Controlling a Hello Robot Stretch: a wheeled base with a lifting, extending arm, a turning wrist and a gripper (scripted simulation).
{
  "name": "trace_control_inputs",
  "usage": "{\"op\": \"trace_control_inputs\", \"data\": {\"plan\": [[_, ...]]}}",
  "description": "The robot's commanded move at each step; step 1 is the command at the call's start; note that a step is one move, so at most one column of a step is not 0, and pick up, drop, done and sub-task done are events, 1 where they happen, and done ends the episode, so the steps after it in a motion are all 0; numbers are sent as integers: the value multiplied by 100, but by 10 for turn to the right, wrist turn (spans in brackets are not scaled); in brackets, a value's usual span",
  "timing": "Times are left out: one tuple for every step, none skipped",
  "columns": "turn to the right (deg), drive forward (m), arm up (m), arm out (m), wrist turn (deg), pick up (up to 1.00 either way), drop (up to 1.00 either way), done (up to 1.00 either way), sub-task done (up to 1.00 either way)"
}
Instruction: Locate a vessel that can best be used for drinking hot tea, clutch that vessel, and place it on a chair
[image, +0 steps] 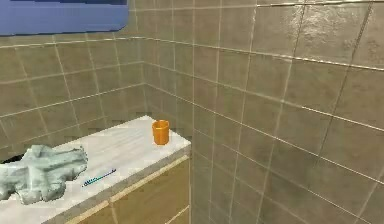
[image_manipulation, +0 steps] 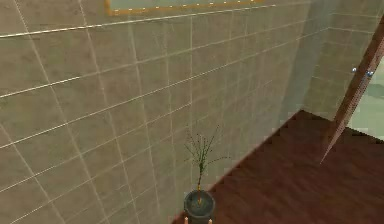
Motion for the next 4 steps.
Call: {"op": "trace_control_inputs", "data": {"plan": [[-450,0,0,0,0,0,0,0,0],[-450,0,0,0,0,0,0,0,0],[450,0,0,0,0,0,0,0,0],[450,0,0,0,0,0,0,0,0]]}}
